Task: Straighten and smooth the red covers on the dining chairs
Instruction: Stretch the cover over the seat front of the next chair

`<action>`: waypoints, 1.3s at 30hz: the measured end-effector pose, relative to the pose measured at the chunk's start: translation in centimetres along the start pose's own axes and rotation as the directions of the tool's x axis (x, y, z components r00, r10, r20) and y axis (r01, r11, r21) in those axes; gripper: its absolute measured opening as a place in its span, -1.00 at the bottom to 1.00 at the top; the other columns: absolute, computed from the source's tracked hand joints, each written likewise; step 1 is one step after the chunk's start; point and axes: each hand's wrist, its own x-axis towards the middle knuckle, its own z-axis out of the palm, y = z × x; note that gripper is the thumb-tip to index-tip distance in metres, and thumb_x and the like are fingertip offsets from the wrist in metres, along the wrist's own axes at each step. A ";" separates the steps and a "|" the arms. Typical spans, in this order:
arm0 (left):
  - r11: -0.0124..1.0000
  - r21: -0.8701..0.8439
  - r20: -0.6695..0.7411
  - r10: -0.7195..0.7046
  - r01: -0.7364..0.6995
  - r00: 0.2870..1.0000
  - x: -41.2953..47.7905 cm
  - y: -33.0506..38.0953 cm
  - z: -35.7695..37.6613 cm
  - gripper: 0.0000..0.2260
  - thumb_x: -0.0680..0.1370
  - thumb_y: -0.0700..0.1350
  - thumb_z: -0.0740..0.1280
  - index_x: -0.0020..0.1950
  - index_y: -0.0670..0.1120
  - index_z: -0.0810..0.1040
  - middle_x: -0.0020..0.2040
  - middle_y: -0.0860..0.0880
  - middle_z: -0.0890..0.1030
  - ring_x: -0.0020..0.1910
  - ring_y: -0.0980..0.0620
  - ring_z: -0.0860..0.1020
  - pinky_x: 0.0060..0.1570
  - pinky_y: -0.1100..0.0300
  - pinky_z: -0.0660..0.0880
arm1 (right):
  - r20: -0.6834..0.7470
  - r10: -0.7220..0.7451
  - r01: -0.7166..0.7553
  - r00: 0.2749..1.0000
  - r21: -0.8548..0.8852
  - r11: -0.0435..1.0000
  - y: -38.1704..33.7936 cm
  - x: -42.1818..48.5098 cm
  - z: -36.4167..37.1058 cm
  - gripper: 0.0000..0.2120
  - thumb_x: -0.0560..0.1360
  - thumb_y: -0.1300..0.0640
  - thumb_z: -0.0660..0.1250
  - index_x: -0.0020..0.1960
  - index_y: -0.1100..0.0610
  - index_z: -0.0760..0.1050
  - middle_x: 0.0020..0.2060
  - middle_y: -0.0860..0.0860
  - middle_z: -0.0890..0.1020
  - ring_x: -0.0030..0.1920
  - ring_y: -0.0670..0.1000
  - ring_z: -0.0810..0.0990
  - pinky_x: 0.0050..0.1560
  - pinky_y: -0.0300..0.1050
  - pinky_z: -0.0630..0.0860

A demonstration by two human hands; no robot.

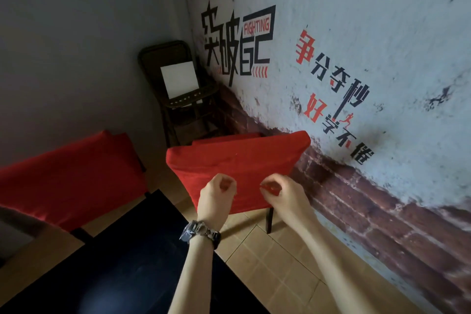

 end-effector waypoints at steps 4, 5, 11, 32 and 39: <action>0.979 0.165 -0.029 0.129 -0.123 0.991 5.5 -0.7 -2.5 -0.78 0.52 -0.10 0.38 0.16 -0.02 0.53 0.12 0.02 0.55 0.14 0.02 0.47 0.04 0.26 0.38 | -0.093 -0.019 0.019 0.995 0.003 1.000 -0.2 3.8 1.7 -0.86 0.46 0.10 0.43 -0.06 -0.11 0.52 -0.01 -0.11 0.55 0.07 -0.08 0.52 0.01 -0.37 0.37; 0.965 0.234 -0.026 0.129 -0.120 0.991 6.9 -1.0 -3.2 -0.67 0.51 -0.06 0.39 0.26 -0.01 0.49 0.22 -0.02 0.49 0.23 -0.03 0.40 0.14 0.17 0.35 | -0.112 -0.018 0.015 0.994 -0.022 1.000 -0.1 4.8 2.0 -0.85 0.46 0.07 0.43 -0.02 -0.10 0.53 0.04 -0.09 0.52 0.12 -0.04 0.50 0.06 -0.32 0.36; 0.868 0.495 0.102 -0.080 0.019 0.992 13.3 -4.2 -6.6 -0.17 0.39 0.36 0.33 0.54 0.11 0.08 0.53 -0.03 0.09 0.51 -0.14 0.00 0.45 -0.21 0.01 | -0.246 0.199 -0.233 0.949 -0.116 0.966 1.9 10.3 1.2 -0.37 0.40 -0.23 0.40 0.40 -0.10 0.33 0.45 0.10 0.19 0.43 0.18 0.16 0.37 0.23 0.25; 0.742 0.249 0.252 -0.670 0.622 0.698 23.3 -8.0 -7.4 -0.39 0.47 0.18 0.37 0.42 -0.10 0.38 0.43 -0.14 0.33 0.31 -0.21 0.40 0.09 0.15 0.52 | 0.152 0.642 -0.648 0.752 -0.008 0.761 9.6 23.2 -4.9 -0.53 0.47 -0.13 0.38 0.27 0.11 0.50 0.18 0.06 0.56 0.15 0.14 0.55 0.12 0.11 0.56; 0.659 0.180 0.286 -0.745 0.731 0.602 21.9 -8.0 -8.1 -0.43 0.27 0.25 0.48 0.06 -0.14 0.58 0.05 -0.21 0.64 0.09 -0.23 0.60 -0.09 0.05 0.59 | 0.503 0.734 -0.877 0.457 0.391 0.278 11.0 23.1 -6.1 -0.63 0.41 0.13 0.47 0.15 0.19 0.45 0.07 0.24 0.50 0.05 0.27 0.56 -0.23 0.15 0.62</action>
